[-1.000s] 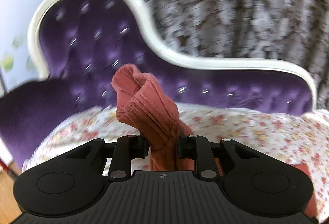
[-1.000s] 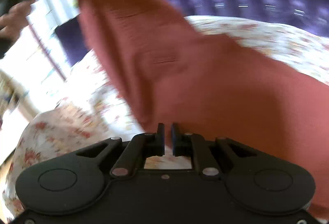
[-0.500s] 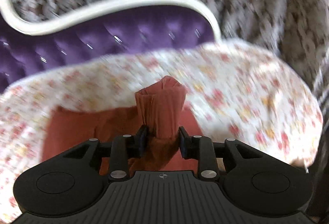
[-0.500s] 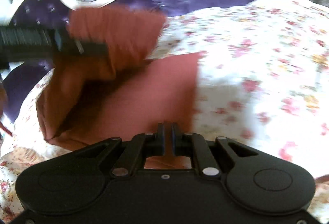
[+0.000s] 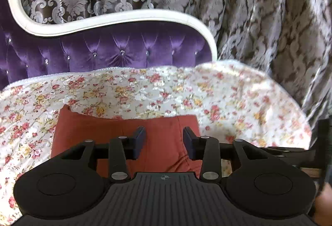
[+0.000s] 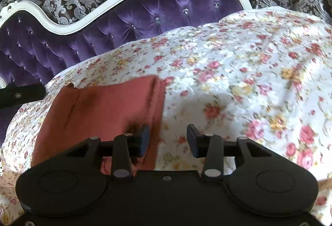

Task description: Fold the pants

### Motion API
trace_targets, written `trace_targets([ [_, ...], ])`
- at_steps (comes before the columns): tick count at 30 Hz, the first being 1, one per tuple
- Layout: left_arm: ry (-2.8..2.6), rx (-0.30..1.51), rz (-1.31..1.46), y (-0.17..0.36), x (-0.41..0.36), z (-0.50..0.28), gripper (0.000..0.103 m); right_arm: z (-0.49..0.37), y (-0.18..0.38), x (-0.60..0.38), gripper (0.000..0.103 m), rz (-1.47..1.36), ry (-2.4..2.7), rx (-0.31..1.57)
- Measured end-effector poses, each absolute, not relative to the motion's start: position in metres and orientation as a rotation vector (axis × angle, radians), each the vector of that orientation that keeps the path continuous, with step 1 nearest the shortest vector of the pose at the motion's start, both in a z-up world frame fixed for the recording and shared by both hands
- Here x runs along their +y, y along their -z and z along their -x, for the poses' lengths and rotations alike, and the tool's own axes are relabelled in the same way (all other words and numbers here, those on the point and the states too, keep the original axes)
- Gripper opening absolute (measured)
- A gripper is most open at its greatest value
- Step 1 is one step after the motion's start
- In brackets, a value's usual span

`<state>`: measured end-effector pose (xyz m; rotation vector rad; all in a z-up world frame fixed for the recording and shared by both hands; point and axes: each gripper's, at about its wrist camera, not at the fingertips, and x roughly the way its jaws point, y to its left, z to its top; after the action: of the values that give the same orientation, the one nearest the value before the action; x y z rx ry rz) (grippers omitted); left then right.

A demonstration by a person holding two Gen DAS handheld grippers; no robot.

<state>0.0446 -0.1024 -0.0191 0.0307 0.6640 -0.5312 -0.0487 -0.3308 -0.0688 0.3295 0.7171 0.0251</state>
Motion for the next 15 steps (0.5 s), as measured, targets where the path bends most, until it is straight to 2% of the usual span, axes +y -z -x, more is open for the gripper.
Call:
trace_targets([
  [5, 0.411, 0.663, -0.061, 0.023, -0.083, -0.057, 0.044, 0.038, 0.069, -0.324, 0.058, -0.367, -0.080, 0.717],
  [8, 0.322, 0.736, -0.105, 0.045, -0.073, -0.076, 0.044, 0.032, 0.072, -0.318, 0.062, -0.345, -0.065, 0.731],
  [14, 0.197, 0.920, -0.129, 0.107, -0.045, -0.098, 0.044, 0.030, 0.072, -0.325, 0.064, -0.427, -0.047, 0.719],
  [15, 0.206, 0.904, -0.094, 0.111, -0.040, -0.096, 0.044, 0.031, 0.071, -0.325, 0.064, -0.435, -0.045, 0.711],
])
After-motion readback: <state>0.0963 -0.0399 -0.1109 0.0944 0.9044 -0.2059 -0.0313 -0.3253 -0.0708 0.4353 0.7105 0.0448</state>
